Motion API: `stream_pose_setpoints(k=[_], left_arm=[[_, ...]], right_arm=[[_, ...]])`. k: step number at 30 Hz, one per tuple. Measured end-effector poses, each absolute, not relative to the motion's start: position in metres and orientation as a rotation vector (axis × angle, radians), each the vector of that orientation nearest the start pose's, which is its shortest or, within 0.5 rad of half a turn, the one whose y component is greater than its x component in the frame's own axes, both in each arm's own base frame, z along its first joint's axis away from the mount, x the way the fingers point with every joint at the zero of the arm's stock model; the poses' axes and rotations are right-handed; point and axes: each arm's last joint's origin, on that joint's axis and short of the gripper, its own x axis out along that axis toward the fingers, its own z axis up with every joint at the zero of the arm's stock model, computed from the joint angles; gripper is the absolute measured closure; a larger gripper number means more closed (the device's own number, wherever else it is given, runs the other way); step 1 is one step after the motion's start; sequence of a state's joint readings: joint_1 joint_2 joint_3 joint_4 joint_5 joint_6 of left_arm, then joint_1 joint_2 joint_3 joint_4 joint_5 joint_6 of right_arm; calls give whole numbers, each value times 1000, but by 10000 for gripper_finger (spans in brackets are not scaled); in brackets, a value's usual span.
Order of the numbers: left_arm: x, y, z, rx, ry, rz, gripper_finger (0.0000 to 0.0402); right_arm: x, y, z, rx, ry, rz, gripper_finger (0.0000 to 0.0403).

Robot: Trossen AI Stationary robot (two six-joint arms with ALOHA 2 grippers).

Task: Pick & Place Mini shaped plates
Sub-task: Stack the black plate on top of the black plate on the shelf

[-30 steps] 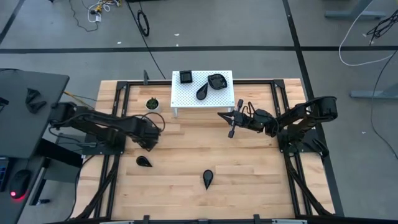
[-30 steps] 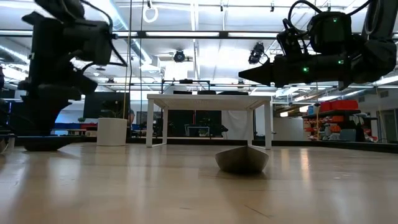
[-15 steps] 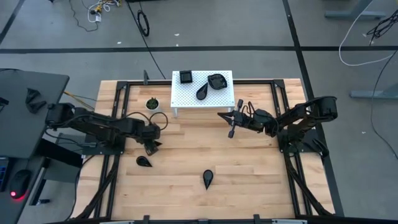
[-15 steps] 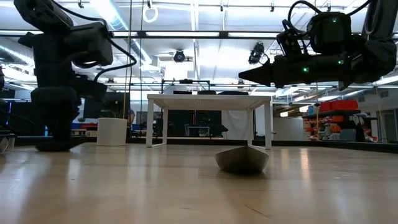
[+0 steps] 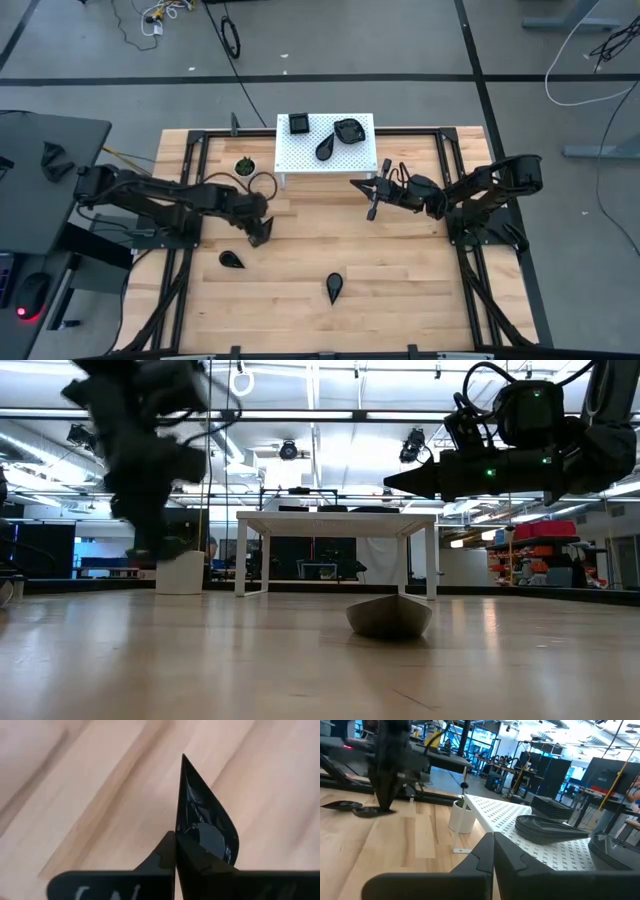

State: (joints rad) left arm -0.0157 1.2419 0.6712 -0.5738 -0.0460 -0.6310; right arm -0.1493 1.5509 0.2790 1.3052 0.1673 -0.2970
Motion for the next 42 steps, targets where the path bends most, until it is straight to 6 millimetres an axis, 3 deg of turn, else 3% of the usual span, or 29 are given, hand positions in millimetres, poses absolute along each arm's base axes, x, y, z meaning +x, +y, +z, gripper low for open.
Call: stream_pose_setpoints(k=[7,11,13,16,21,26,31,42], left_arm=[[254,15,260,-652,733,434,398],[282,43,306,-571,581,458,399],[297,65,317,-531,583,500,399],[321,103,323,-473,608,558,400],[351,167,314,-437,706,603,400],[369,209,304,-487,758,628,396],[376,217,291,-532,833,594,394],[382,202,290,-514,874,557,393]], right_arm=[[237,-41,151,-329,55,-325,392],[237,-41,147,-310,93,-326,392],[237,-41,145,-295,110,-324,392],[237,-41,142,-291,142,-319,392],[231,-40,136,-252,163,-318,392],[226,-39,133,-211,171,-319,392],[227,-39,133,-220,163,-320,392],[227,-39,136,-272,147,-319,392]])
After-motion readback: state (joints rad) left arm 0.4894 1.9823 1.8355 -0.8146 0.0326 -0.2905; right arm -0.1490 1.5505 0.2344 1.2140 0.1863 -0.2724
